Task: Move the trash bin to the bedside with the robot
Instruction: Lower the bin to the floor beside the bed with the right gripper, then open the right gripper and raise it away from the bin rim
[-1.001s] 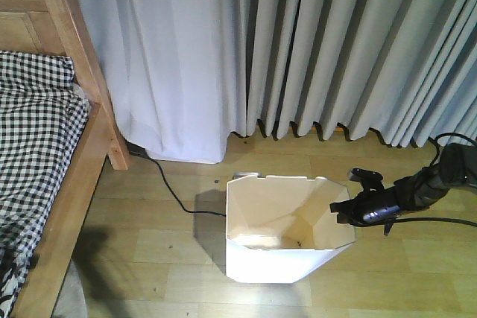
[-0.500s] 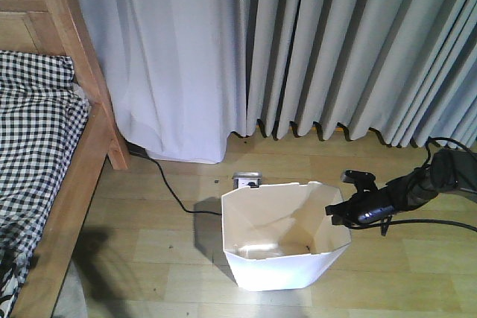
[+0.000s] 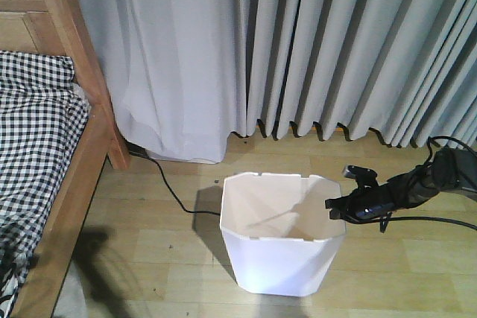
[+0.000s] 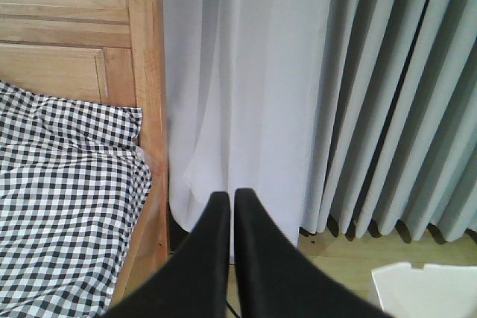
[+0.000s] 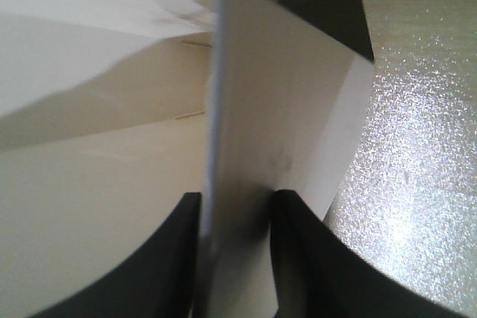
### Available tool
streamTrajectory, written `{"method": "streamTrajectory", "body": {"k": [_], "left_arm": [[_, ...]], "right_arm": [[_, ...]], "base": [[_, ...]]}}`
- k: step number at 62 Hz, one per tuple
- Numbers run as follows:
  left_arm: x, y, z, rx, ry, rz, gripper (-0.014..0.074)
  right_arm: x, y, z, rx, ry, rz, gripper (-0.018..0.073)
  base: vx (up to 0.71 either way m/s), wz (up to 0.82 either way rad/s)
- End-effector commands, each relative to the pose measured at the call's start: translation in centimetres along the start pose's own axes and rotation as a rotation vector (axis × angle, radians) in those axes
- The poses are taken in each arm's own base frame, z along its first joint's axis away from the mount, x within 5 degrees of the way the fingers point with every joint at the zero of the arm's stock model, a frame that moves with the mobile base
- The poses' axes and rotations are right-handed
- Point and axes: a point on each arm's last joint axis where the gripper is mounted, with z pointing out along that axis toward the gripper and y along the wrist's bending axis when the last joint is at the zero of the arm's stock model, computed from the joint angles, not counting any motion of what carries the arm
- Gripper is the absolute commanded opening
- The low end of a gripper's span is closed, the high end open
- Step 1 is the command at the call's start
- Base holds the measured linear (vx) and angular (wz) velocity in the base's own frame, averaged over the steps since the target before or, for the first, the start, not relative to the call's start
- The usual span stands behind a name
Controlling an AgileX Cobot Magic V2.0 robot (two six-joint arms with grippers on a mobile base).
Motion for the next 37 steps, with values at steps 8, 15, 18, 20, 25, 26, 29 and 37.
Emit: {"method": "streamTrajectory", "body": {"k": [8, 15, 18, 20, 25, 26, 29, 37], "left_arm": [[-0.31, -0.01, -0.01, 0.004, -0.072, -0.010, -0.0006], [-0.31, -0.01, -0.01, 0.004, -0.072, -0.010, -0.0006], [-0.31, -0.01, -0.01, 0.004, -0.072, -0.010, -0.0006], [-0.31, -0.01, -0.01, 0.004, -0.072, -0.010, -0.0006], [-0.31, -0.01, -0.01, 0.004, -0.072, -0.010, -0.0006], [-0.31, -0.01, -0.01, 0.004, -0.072, -0.010, -0.0006], [-0.31, -0.01, -0.01, 0.004, -0.072, -0.010, -0.0006], [-0.31, -0.01, -0.01, 0.004, -0.072, -0.010, -0.0006]], "right_arm": [[-3.14, 1.11, -2.50, -0.046, -0.067, -0.029, 0.0279], [-3.15, 1.01, -2.50, -0.036, -0.069, -0.030, 0.0304], [-3.16, 1.01, -2.50, -0.035, -0.069, -0.030, 0.0314], [-3.16, 1.00, -2.49, -0.034, -0.070, -0.030, 0.0322], [-3.37, 1.00, -2.56, -0.034, -0.075, -0.035, 0.0340], [-3.39, 1.00, -2.56, -0.034, -0.075, -0.036, 0.0344], [-3.43, 0.98, -2.57, -0.032, -0.076, -0.037, 0.0355], [-3.55, 0.92, -2.60, -0.025, -0.079, -0.041, 0.0393]], "base": [[0.00, 0.00], [0.00, 0.00], [0.00, 0.00], [0.00, 0.00], [0.00, 0.00], [0.00, 0.00], [0.00, 0.00], [0.00, 0.00]]}}
